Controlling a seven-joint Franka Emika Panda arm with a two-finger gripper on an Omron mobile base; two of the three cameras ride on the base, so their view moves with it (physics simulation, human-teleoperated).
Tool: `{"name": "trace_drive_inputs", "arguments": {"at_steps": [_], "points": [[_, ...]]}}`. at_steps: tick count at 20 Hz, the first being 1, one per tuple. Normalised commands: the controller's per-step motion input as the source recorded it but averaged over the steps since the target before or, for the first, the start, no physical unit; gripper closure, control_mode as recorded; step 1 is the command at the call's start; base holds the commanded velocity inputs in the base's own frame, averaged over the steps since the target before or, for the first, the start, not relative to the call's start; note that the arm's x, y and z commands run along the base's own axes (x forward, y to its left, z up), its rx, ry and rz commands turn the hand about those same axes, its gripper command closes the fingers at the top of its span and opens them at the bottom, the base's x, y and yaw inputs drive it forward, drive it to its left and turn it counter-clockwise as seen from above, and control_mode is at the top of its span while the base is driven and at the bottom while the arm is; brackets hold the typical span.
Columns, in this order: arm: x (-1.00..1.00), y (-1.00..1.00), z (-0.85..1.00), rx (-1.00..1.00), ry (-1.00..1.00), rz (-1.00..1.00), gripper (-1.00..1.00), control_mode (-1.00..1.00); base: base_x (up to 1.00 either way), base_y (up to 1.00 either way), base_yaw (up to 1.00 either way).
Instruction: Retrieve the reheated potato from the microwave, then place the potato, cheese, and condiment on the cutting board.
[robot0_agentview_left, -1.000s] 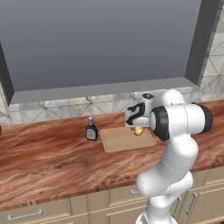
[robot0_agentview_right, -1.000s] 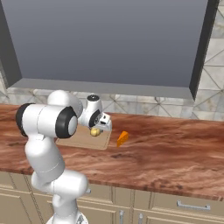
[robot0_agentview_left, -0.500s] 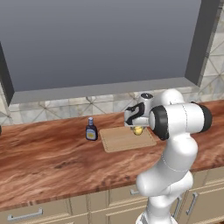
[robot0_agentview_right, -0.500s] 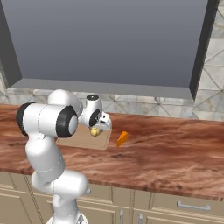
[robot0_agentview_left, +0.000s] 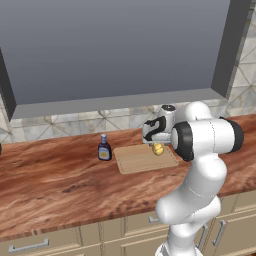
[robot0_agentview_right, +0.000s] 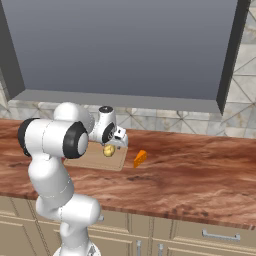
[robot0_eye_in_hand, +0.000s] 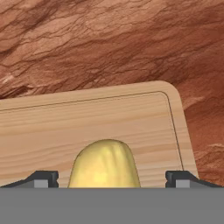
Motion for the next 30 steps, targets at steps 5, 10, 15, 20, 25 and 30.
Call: {"name": "trace_drive_inputs", "arguments": {"at_steps": [5,10,15,20,25,30], "points": [[-0.12,0.0,0.23,-0.02,-0.12,-0.02,-1.0,-1.0,0.0,0.0,0.0],[-0.08,-0.05,0.25,-0.03,-0.12,-0.05,-1.0,-1.0,0.0,0.0,0.0],[-0.21,-0.26,0.22,-0.02,-0.06,-0.1,-1.0,-1.0,0.0,0.0,0.0],[-0.22,-0.45,0.13,-0.01,0.0,-0.14,-1.0,-1.0,0.0,0.0,0.0],[-0.08,-0.55,0.11,0.0,0.05,-0.12,-1.0,-1.0,0.0,0.0,0.0],[-0.12,-0.57,0.1,0.0,0.11,-0.06,-1.0,-1.0,0.0,0.0,0.0]]}}
